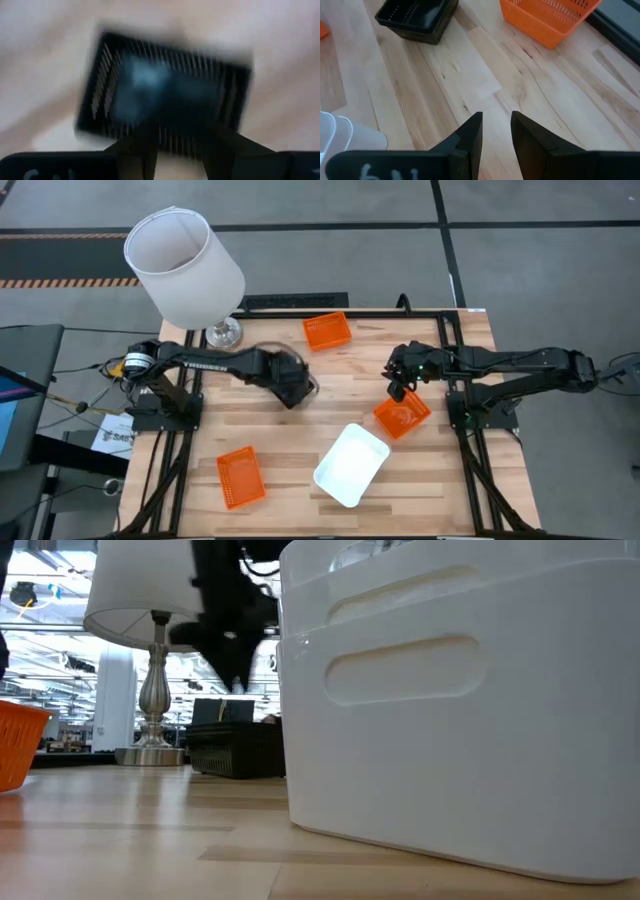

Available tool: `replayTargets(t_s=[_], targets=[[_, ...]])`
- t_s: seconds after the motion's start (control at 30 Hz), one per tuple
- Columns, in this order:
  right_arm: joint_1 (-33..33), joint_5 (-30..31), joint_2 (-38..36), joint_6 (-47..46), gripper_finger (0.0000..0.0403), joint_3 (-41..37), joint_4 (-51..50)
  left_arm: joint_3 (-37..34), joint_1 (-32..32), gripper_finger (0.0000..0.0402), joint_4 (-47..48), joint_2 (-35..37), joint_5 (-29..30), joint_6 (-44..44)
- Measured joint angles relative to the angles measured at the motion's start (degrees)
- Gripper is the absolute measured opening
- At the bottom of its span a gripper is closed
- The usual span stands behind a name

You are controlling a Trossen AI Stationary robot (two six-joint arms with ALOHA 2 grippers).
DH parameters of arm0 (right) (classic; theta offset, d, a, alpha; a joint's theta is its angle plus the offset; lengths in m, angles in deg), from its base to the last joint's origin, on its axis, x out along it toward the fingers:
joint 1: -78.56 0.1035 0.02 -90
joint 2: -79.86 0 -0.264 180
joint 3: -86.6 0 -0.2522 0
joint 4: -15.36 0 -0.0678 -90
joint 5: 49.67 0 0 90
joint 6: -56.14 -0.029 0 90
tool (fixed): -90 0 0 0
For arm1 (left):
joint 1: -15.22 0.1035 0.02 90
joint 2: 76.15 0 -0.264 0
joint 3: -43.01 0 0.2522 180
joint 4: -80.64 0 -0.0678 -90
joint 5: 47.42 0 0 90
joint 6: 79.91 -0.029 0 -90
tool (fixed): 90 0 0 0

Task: Stack baskets by color
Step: Stack the bottom orange bin on the top orange bin

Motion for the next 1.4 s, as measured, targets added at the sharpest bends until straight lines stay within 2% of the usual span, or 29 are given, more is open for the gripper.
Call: replayTargets(t_s=[0.1,0.23,0.4,0.6,0.73,1.03,1.4], targets=[[0.0,0.0,0.0,-0.5,0.0124,0.0,-1.4,0.0,-4.8,0.0112,9.1,0.7,-4.6,-0.4],[0.0,-0.1,0.0,-1.7,0.0124,0.0,-1.5,0.0,-12.6,0.0112,15.3,1.7,-6.6,6.7],[0.0,-0.1,0.0,-1.8,0.0124,0.0,-1.0,0.0,-22.9,0.0112,16.6,2.1,-6.9,21.5],[0.0,-0.1,0.0,-1.7,0.0124,0.0,-0.8,-0.7,-30.8,0.0112,15.8,2.1,-8.2,22.4],[0.0,-0.1,0.0,-1.7,0.0124,0.0,-0.8,-0.7,-33.6,0.0112,15.6,2.1,-5.9,16.3],[0.0,-0.1,0.0,-2.7,0.0124,0.0,-0.8,-1.5,-37.8,0.0117,16.2,2.0,-6.4,14.6],[0.0,-0.1,0.0,-3.5,0.0124,0.0,-0.8,-11.6,-40.4,0.0209,11.3,2.0,-10.8,14.0]])
